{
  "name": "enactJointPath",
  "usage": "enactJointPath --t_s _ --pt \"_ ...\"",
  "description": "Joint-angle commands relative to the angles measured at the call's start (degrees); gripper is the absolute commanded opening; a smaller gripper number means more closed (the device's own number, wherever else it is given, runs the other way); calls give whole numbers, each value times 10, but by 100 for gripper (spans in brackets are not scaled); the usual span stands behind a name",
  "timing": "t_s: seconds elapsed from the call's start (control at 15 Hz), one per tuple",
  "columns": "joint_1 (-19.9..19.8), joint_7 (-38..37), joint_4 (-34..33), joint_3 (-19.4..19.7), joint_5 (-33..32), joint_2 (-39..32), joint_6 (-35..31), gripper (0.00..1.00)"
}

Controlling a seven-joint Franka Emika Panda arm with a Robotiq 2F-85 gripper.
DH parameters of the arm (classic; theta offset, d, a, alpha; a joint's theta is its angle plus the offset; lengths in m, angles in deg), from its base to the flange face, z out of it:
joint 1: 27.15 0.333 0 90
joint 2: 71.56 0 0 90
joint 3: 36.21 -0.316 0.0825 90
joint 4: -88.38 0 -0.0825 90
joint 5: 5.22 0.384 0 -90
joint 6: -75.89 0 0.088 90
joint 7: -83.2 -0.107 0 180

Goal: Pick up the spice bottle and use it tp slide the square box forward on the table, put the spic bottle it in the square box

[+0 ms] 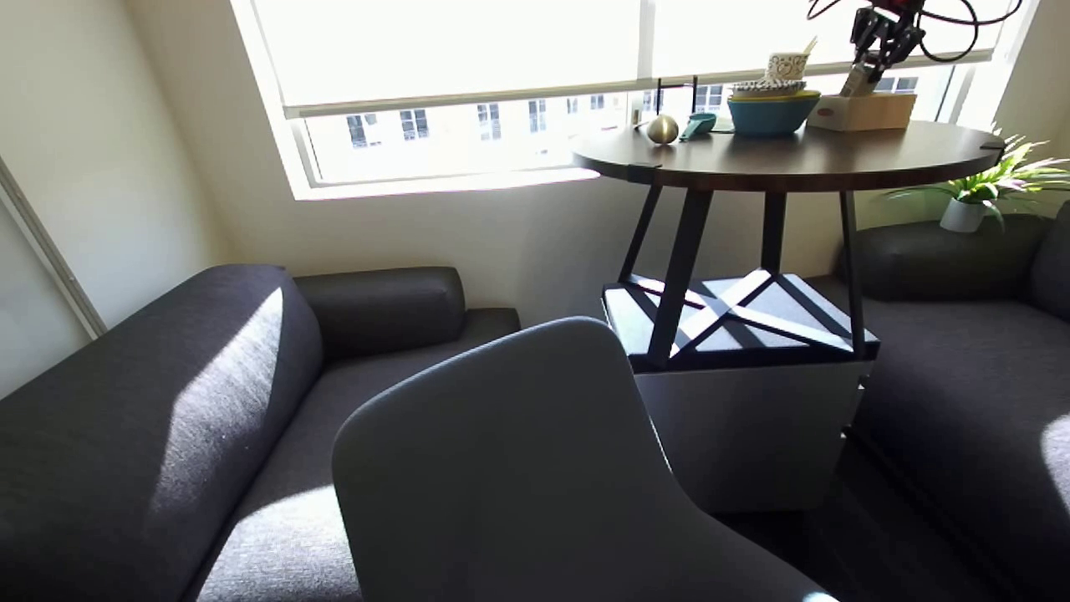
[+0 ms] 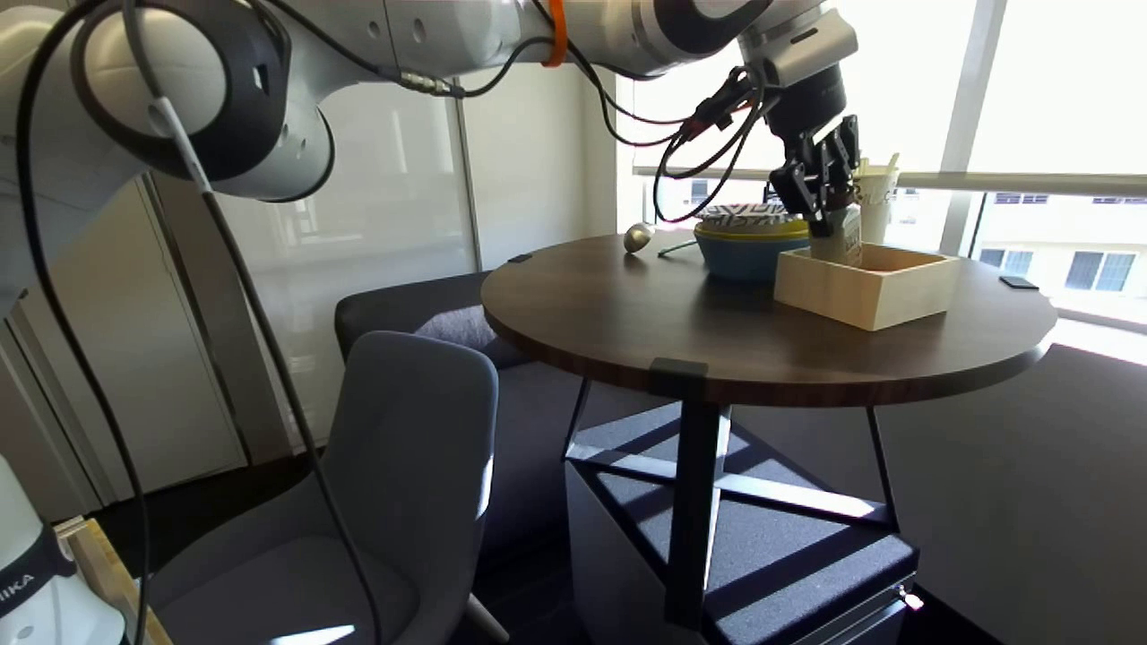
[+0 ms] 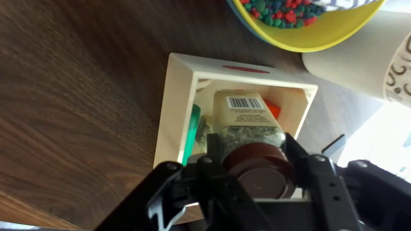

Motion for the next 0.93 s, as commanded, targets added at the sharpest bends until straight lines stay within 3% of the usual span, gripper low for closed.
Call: enactJointPath --t_s 0.0,0.53,0.87 --pt "14 -19 1 29 -36 14 55 24" --pt "15 58 18 44 -67 62 212 24" --pt "11 81 26 46 -66 64 269 24"
